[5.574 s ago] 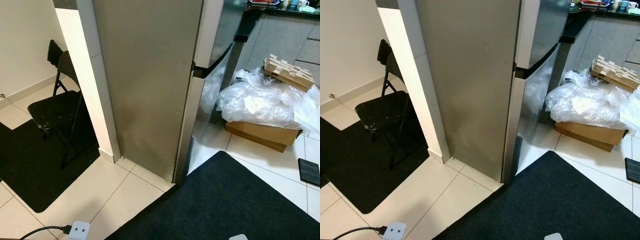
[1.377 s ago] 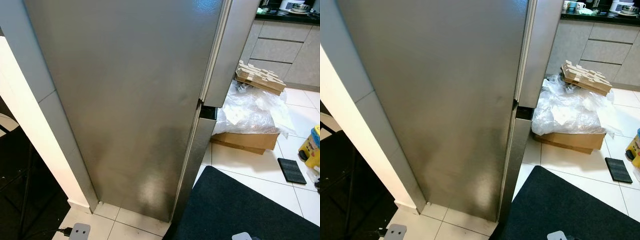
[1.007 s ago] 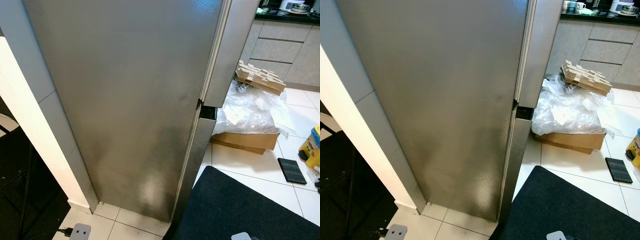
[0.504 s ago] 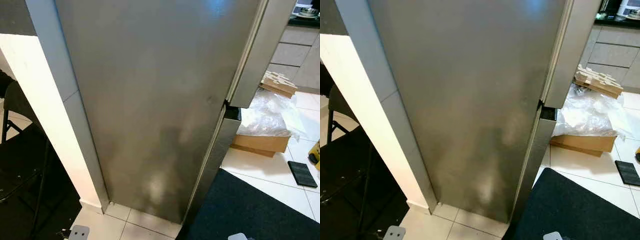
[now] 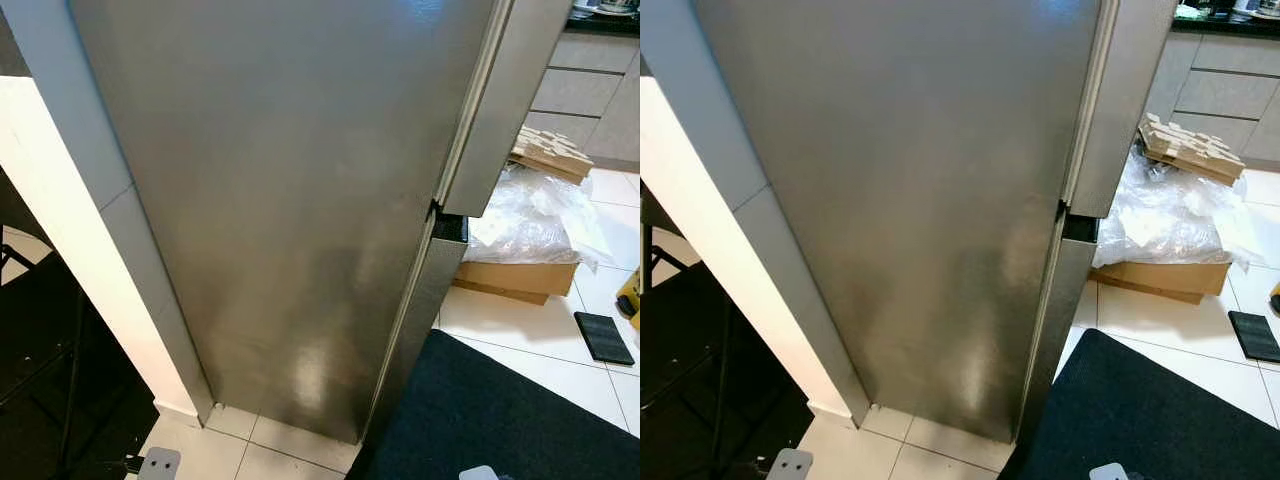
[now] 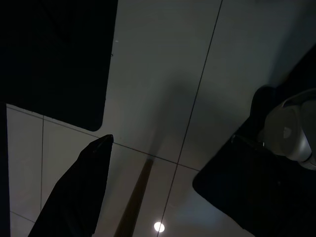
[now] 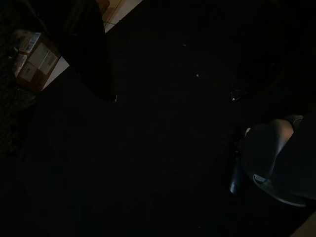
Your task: Restocking fridge
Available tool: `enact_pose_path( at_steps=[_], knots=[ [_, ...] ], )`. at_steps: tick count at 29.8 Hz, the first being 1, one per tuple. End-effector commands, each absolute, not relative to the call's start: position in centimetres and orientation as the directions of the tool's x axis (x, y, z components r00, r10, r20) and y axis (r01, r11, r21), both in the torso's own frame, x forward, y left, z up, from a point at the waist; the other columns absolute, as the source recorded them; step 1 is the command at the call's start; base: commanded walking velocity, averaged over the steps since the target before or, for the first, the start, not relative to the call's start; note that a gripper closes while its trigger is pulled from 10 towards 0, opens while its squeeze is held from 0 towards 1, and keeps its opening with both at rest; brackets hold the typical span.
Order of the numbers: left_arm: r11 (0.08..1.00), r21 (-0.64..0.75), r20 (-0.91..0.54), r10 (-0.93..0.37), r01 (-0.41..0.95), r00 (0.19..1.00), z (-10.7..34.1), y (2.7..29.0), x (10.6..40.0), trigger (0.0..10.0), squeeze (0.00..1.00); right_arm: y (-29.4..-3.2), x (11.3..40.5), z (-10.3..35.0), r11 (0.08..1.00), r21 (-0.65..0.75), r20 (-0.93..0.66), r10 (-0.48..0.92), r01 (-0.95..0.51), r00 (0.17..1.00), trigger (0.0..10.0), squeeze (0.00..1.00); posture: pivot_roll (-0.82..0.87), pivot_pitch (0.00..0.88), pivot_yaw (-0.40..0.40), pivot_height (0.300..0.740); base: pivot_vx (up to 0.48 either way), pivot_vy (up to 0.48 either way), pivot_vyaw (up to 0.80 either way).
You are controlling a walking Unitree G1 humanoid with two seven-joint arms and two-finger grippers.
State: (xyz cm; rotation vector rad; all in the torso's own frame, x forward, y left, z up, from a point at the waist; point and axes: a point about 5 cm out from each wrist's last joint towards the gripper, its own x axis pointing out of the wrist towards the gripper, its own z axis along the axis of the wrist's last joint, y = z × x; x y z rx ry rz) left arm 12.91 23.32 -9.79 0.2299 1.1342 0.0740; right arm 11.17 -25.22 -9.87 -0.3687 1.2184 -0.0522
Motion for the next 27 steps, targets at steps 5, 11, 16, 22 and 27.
enact_pose_path(
  at_steps=[5, 11, 16, 22, 27],
  knots=[
    [0.973, 0.223, -0.889, 0.179, 0.057, 0.422, -9.72, 23.59, 12.93, 10.0, 0.0, -25.09, 11.14, -9.91, 0.944, -0.3, -0.906, -0.235, -0.141, 0.353, 10.0, 0.0, 0.05, 0.0, 0.006, 0.74, 0.0, 0.0, 0.0],
    [0.973, 0.221, -0.891, 0.175, 0.064, 0.419, -9.76, 23.49, 12.89, 10.0, 0.0, -25.03, 11.12, -9.93, 0.945, -0.298, -0.906, -0.234, -0.138, 0.352, 10.0, 0.0, 0.05, 0.0, 0.008, 0.74, 0.0, 0.0, 0.0],
    [0.973, 0.22, -0.893, 0.173, 0.068, 0.417, -9.81, 23.38, 12.82, 10.0, 0.0, -25.04, 11.07, -9.95, 0.945, -0.297, -0.906, -0.234, -0.136, 0.351, 10.0, 0.0, 0.05, 0.0, 0.008, 0.74, 0.0, 0.0, 0.0],
    [0.973, 0.221, -0.892, 0.173, 0.069, 0.418, -9.8, 23.39, 12.86, 10.0, 0.0, -25.02, 11.07, -9.95, 0.945, -0.296, -0.907, -0.234, -0.136, 0.351, 10.0, 0.0, 0.05, 0.0, 0.007, 0.74, 0.0, 0.0, 0.0],
    [0.973, 0.22, -0.892, 0.172, 0.071, 0.418, -9.8, 23.39, 12.84, 10.0, 0.0, -25.01, 11.09, -9.95, 0.945, -0.297, -0.906, -0.234, -0.136, 0.352, 10.0, 0.0, 0.05, 0.0, 0.009, 0.74, 0.0, 0.0, 0.0]
  ],
)
